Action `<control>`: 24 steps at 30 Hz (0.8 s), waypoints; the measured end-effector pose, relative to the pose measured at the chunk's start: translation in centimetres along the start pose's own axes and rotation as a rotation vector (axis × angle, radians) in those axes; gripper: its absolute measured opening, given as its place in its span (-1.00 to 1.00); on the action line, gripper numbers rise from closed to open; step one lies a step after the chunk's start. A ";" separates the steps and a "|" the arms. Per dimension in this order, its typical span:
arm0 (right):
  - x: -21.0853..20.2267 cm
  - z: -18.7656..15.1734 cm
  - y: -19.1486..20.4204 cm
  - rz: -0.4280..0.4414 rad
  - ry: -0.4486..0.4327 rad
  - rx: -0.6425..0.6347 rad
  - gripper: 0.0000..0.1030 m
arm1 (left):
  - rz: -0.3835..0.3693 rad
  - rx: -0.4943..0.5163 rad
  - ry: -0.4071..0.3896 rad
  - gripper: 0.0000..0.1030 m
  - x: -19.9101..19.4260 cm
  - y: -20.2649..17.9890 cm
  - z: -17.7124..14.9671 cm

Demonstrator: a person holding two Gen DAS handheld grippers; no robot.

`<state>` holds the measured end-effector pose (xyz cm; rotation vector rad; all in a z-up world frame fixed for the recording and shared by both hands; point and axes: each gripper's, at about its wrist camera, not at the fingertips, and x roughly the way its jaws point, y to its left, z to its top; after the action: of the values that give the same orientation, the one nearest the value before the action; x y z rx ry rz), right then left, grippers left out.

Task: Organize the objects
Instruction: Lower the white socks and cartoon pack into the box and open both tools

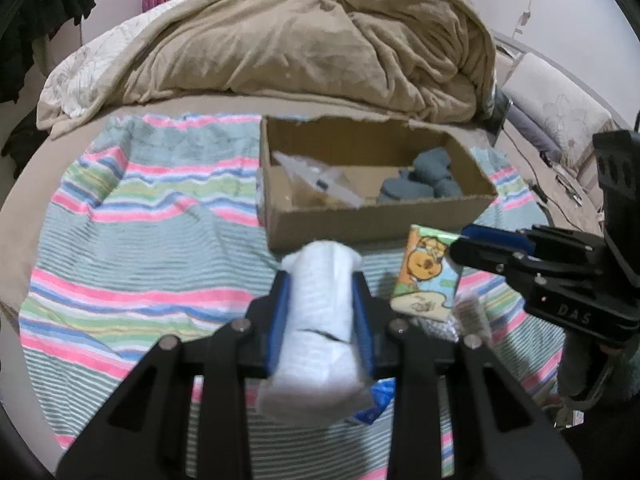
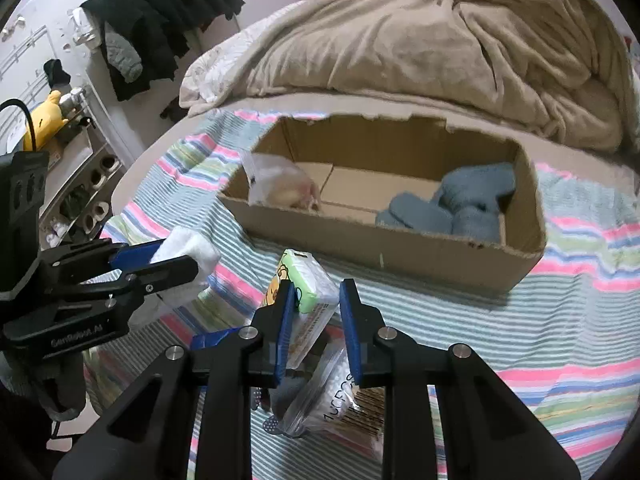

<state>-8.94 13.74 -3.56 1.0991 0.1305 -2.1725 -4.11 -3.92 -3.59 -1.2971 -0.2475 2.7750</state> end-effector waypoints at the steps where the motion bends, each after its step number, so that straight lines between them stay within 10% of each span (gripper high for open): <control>1: -0.4 0.2 0.1 -0.001 -0.007 -0.007 -0.53 | -0.001 0.002 -0.007 -0.39 -0.3 -0.1 0.2; 24: -2.8 6.9 -3.4 -0.040 -0.135 -0.031 -0.53 | -0.012 0.057 -0.099 -0.39 0.3 -0.9 8.0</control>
<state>-14.54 15.22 2.25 0.9364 0.1255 -2.2649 -10.42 -3.90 1.38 -1.1444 -0.1798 2.8174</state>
